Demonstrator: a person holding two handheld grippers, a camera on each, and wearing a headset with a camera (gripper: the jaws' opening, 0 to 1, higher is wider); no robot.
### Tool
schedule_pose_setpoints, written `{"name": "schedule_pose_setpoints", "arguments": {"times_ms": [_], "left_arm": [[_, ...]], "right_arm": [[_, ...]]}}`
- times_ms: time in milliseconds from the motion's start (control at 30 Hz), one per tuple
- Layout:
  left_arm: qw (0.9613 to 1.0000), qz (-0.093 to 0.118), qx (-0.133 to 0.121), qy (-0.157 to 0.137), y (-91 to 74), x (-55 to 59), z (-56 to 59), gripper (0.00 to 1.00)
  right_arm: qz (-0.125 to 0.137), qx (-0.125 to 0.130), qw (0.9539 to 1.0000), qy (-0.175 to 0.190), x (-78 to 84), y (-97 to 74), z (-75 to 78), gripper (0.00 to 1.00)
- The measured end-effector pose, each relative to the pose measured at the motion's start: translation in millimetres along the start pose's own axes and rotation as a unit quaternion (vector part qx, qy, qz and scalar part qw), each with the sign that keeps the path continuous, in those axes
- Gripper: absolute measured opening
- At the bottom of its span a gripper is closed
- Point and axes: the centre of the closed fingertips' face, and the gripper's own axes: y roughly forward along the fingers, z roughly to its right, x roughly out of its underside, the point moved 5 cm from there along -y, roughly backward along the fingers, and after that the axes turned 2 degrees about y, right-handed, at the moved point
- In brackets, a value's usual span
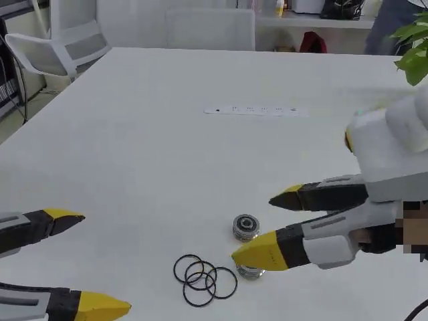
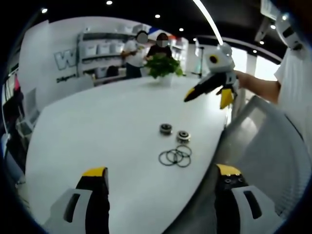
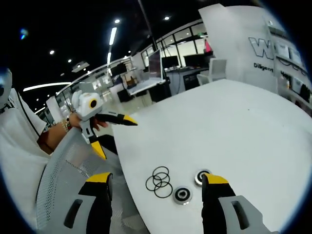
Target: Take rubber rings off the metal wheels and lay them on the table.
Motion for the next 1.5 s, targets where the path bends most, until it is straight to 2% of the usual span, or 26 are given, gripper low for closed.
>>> {"name": "schedule_pose_setpoints", "arguments": {"times_ms": [67,200,433,733,867,1067,1500], "left_arm": [[1.0,-0.002,0.001,0.0,0.1,0.9,0.0,0.91],[1.0,-0.002,0.003,-0.002,-0.4,1.5,0.1,0.91],[1.0,-0.004,0.003,-0.004,-1.8,3.1,-0.2,0.91],[0.9999,0.0,0.0,-0.017,-3.0,7.2,0.0,0.91],[0.9998,-0.001,-0.003,-0.02,-4.1,8.8,-1.2,0.91],[0.9996,-0.005,-0.005,-0.026,-4.5,14.3,-2.6,0.91],[0.9993,-0.004,-0.007,-0.036,-6.6,19.7,0.6,0.91]], "right_arm": [[0.012,0.01,0.9999,0.004,1.4,-6.7,3.6,0.8],[0.036,0.02,0.999,0.016,5.1,-21.3,7.6,0.83],[0.047,0.052,0.997,0.033,24.7,-41.1,18.8,0.91],[0.076,0.094,0.9878,0.098,55.3,-63.4,34.9,0.94],[0.075,0.116,0.9837,0.116,70.0,-70.0,40.0,0.95],[0.059,0.13,0.9803,0.136,91.3,-73.8,40.8,0.95],[0.035,0.142,0.9766,0.157,113.9,-71.8,37.9,0.94]]}}
